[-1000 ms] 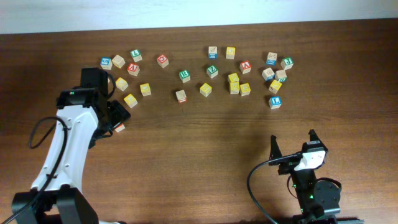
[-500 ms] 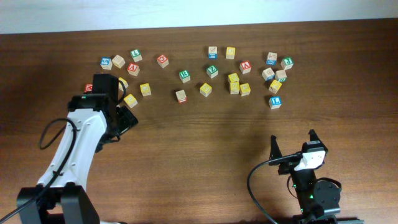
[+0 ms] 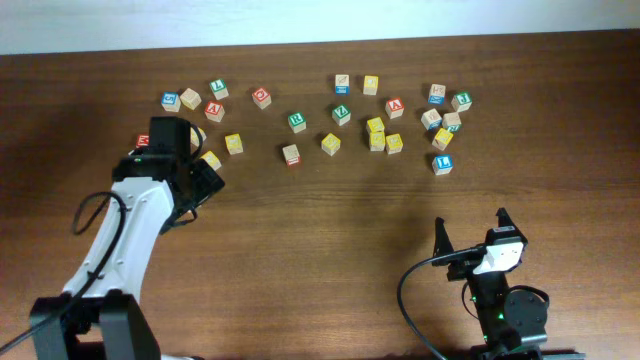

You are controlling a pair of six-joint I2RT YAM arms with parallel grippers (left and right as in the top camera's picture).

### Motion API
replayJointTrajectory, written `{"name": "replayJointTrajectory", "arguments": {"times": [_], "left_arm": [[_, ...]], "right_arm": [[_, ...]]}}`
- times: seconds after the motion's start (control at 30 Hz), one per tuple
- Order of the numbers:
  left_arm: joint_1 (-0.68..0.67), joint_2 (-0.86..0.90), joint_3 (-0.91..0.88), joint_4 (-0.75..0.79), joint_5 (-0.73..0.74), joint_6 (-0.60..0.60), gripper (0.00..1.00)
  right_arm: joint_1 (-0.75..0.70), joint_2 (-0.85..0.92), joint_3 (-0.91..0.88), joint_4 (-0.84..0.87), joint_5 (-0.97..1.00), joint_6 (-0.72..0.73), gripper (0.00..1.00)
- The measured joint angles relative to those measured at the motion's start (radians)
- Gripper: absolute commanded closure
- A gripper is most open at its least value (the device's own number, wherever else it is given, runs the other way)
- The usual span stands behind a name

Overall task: Spell out ICRA
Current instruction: 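Lower the left gripper and grasp the red I block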

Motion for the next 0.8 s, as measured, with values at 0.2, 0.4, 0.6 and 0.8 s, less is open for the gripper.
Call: {"name": "replayJointTrajectory", "arguments": {"times": [0.2, 0.4, 0.6, 0.8], "left_arm": [[0.0, 0.145, -0.006, 0.082, 0.0, -0.011, 0.23], [0.002, 0.217, -0.01, 0.13, -0.005, -0.008, 0.25], [0.054, 0.222, -0.011, 0.214, -0.012, 0.089, 0.28], [0.06, 0.28, -0.011, 0.239, -0.012, 0.119, 0.48]], "right_arm": [[0.0, 0.0, 0.0, 0.0, 0.0, 0.0, 0.02], [0.0, 0.0, 0.0, 0.0, 0.0, 0.001, 0.02], [0.0, 0.0, 0.0, 0.0, 0.0, 0.0, 0.02], [0.0, 0.0, 0.0, 0.0, 0.0, 0.001, 0.02]]}}
